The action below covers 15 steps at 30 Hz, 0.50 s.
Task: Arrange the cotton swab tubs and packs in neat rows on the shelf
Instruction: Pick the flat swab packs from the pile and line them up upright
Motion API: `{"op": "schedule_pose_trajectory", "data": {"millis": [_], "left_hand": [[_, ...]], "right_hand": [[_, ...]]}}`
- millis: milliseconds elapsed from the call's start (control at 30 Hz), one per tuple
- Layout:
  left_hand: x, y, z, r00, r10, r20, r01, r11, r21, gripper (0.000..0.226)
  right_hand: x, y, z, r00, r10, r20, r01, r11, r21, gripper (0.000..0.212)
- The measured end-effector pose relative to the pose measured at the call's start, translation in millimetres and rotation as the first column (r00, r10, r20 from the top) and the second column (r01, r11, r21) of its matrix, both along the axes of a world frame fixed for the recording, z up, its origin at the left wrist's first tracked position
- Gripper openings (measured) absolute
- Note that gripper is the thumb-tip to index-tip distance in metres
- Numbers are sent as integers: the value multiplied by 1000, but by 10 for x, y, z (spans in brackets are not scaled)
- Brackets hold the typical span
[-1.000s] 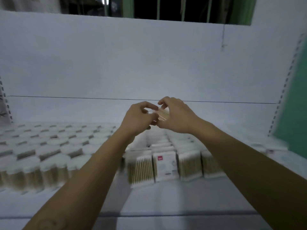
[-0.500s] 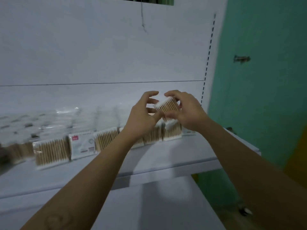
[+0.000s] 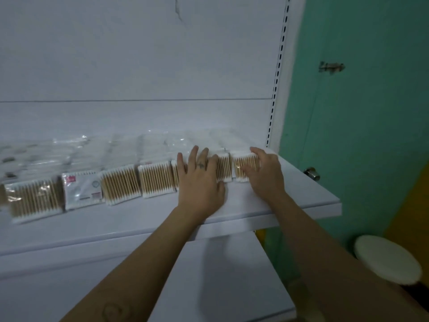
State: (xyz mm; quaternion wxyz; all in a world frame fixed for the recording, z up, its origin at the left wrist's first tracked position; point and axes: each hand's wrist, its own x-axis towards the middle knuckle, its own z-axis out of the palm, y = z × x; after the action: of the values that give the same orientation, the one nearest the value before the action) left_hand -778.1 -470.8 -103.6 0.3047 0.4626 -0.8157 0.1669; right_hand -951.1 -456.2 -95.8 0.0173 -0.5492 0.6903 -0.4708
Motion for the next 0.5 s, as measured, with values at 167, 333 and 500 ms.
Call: {"op": "schedule_pose_trajectory", "data": {"millis": [167,333,500], "left_hand": [[-30,-32,-51,997,20,68,-19,1000,-4,60],[-39,-67,-93,998,25,49,-24,1000,-20,54],[-11,-65,-137,996,51,70,-49,998,-30,54]], "right_hand": [[-1,-2,-76,992,40,-119,-27,994,103,65],[-10,-49,-112,980,69,-185,-45,991,128,68],[24,-27,-177,963,74,-258,-42,991,129,70]]}}
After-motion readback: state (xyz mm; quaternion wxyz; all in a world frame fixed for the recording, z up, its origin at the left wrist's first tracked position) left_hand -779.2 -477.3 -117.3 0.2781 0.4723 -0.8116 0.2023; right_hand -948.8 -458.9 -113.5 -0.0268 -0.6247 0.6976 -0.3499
